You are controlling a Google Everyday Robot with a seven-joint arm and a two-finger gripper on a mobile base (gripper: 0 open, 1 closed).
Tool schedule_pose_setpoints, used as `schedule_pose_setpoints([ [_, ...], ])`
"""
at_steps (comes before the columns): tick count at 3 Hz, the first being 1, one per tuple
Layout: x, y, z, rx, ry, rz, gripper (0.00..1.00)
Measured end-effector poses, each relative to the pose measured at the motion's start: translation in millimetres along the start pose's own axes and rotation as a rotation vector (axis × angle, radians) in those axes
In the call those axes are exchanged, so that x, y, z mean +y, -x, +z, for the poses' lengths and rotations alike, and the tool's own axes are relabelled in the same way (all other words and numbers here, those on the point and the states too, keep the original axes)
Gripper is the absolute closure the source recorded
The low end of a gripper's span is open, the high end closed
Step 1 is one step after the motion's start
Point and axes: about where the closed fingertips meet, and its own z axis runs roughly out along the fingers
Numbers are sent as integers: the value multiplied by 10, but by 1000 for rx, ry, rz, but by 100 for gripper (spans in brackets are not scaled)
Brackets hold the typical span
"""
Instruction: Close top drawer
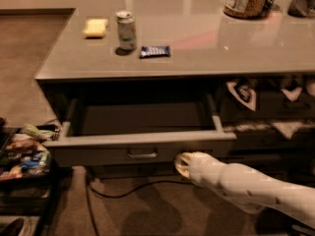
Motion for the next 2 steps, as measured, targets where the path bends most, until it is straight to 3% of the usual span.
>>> schedule_pose_setpoints([
  [2,-433,-161,364,4,-52,-40,100],
])
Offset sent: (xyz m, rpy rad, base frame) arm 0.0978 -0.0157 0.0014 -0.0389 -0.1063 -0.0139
